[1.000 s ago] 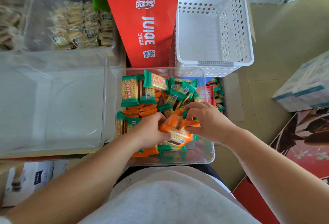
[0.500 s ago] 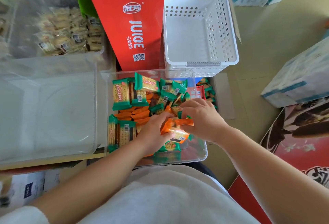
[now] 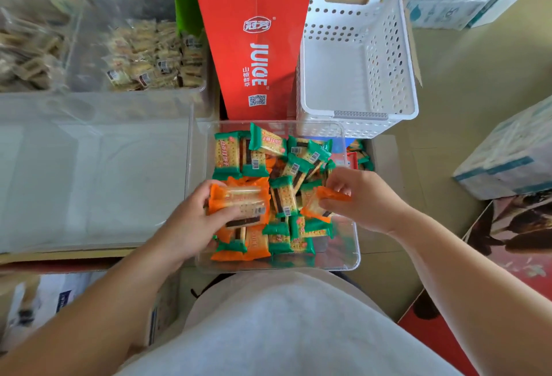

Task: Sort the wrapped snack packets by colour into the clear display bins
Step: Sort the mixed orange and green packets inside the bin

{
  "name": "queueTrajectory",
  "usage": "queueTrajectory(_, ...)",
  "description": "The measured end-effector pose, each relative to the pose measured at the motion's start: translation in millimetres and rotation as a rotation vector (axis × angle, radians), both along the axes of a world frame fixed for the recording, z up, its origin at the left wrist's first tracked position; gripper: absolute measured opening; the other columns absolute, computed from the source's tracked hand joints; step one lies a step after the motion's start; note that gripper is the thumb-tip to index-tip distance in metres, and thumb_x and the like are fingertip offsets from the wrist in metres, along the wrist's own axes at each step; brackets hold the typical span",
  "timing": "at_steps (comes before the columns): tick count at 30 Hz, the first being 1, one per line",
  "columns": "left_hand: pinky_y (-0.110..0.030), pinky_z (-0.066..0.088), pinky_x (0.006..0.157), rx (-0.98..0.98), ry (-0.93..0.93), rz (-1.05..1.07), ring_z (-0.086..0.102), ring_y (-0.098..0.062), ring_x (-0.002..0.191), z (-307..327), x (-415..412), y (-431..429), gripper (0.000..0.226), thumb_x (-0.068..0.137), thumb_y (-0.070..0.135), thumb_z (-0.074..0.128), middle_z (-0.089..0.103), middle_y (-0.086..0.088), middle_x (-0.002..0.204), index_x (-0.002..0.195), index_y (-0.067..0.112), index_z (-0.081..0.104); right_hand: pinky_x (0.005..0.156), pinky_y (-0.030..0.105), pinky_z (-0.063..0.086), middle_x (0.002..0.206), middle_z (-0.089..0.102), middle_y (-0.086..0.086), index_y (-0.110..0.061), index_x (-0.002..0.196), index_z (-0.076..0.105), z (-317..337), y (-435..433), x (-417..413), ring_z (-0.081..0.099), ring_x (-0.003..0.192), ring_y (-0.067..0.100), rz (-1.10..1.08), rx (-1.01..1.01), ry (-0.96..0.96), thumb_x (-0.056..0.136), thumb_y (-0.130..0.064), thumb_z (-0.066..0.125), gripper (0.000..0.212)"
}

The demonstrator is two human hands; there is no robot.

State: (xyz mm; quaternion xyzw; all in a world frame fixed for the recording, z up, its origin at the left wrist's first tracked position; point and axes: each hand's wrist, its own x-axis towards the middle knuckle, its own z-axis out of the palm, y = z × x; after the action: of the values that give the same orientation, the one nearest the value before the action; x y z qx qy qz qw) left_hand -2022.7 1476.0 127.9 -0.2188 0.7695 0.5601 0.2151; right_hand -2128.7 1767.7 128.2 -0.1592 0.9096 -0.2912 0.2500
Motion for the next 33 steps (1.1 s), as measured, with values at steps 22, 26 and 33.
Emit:
queueTrajectory(22,-0.030,0.060,0.067,0.027,0.089,0.253,0.071,-0.013,0.095,-14,23,-24,0.027,0.093,0.031,0.066,0.067,0.010,0.110,0.114,0.030,0.049,0.072,0.037,0.053,0.094,0.065,-0.003,-0.019,0.100,0.062,-97,-110,36,0.061,0.084,0.022,0.308,0.184,0.083,0.093,-0.026,0.067,0.012)
queueTrajectory(26,-0.029,0.058,0.065,-0.010,0.083,0.199,0.070,-0.012,0.093,-13,21,-22,0.025,0.092,0.032,0.067,0.066,0.009,0.107,0.111,0.032,0.050,0.067,0.038,0.056,0.104,0.058,-0.003,-0.024,0.108,0.067,-101,-109,37,0.063,0.084,0.023,0.262,0.264,0.166,0.091,-0.037,0.068,0.021)
queueTrajectory(33,-0.036,0.059,0.064,0.079,0.061,0.281,0.072,-0.014,0.089,-15,9,-12,0.020,0.091,0.034,0.068,0.070,0.006,0.103,0.105,0.033,0.054,0.083,0.044,0.059,0.105,0.072,0.003,-0.021,0.126,0.063,-54,-97,21,0.071,0.091,0.019,-0.292,-0.513,-0.569,0.091,-0.046,0.059,0.043)
